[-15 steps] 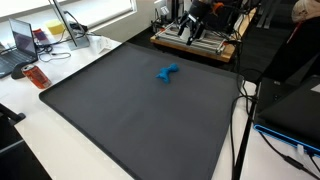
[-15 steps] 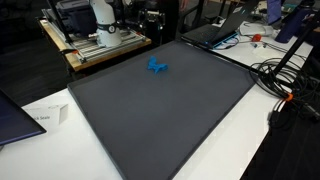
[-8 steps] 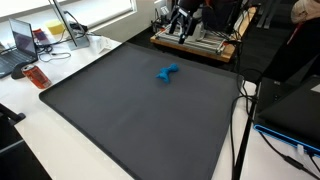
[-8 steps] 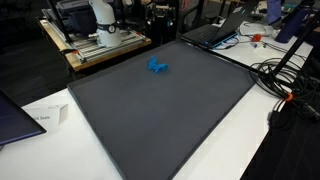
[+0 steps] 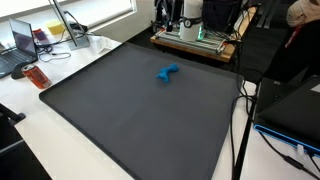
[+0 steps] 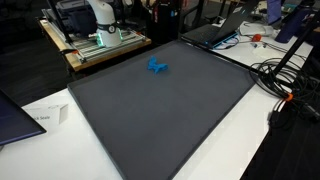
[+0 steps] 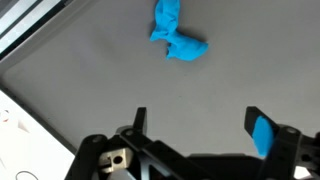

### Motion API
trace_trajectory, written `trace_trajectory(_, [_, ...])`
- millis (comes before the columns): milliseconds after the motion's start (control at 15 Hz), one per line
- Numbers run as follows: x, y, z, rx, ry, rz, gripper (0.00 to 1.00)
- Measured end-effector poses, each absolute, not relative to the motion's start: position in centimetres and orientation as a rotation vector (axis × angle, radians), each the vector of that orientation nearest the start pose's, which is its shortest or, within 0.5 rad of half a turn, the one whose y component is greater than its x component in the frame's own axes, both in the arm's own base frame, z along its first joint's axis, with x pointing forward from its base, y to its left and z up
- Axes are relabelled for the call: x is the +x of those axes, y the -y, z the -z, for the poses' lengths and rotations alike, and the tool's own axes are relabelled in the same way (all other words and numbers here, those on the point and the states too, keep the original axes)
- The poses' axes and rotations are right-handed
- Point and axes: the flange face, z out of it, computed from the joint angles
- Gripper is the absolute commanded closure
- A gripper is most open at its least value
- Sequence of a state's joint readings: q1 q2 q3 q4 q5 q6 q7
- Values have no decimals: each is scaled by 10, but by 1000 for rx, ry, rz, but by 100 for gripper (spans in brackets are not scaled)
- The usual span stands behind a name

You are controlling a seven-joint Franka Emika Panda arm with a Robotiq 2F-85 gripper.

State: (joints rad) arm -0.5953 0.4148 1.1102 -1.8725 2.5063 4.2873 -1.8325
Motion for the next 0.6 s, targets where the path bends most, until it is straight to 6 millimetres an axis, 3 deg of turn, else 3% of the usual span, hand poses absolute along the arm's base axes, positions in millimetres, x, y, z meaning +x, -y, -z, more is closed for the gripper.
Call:
trace_trajectory(133, [446,-93,-410,-3120,-863,241,0])
trace_trajectory(600, [445,-99,-408,-3118,-835,226,0])
